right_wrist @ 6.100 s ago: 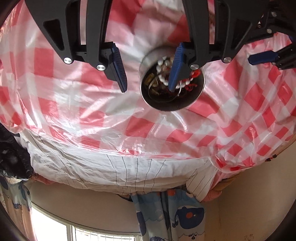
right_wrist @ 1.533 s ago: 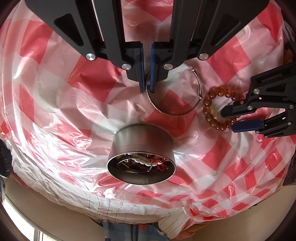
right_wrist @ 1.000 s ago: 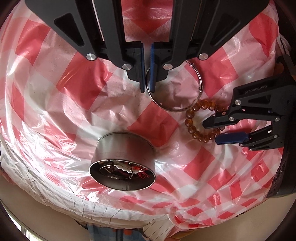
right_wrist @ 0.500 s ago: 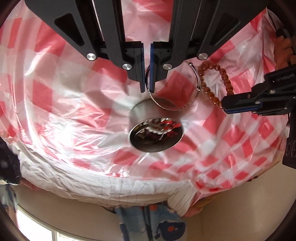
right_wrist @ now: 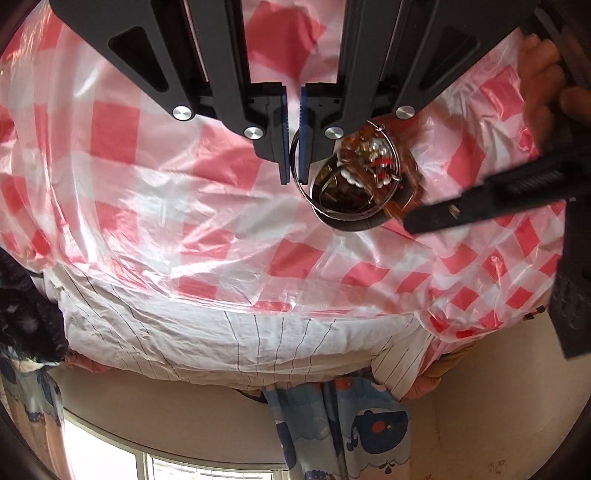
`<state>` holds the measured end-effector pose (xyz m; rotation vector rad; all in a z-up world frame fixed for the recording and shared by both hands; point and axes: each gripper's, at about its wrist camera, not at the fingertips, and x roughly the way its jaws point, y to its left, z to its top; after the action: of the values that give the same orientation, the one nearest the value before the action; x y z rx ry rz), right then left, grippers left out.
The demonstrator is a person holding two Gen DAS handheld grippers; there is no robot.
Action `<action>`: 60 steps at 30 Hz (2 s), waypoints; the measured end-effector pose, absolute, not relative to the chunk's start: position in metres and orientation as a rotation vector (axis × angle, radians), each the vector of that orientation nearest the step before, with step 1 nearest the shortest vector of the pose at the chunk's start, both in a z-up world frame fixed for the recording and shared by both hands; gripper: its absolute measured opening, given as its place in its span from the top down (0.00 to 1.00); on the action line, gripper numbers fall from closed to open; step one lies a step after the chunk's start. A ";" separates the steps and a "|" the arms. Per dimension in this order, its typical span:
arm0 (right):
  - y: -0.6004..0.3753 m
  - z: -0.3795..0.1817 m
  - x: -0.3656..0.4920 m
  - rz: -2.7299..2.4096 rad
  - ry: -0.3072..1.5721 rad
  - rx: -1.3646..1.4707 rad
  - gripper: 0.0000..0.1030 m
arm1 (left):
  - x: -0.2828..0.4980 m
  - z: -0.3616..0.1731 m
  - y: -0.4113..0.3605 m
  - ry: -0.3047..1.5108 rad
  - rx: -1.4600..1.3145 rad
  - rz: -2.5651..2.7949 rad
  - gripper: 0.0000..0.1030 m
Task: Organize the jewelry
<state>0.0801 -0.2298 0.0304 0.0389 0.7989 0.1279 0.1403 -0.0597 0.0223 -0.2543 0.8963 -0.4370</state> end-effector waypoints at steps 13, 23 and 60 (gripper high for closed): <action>-0.216 0.005 0.126 0.147 0.806 0.062 0.59 | 0.156 -0.006 -0.019 0.928 -0.452 -0.414 0.52; -0.218 -0.017 0.145 0.362 0.869 0.310 0.52 | 0.143 -0.015 -0.024 0.954 -0.500 -0.492 0.51; -0.181 -0.036 -0.111 -0.116 0.680 -0.006 0.07 | -0.065 -0.026 -0.002 0.774 0.008 -0.155 0.08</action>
<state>-0.1107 -0.1811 -0.0356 -0.0056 0.6804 -0.1161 -0.0647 -0.0015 -0.0258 0.0083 0.7741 -0.1553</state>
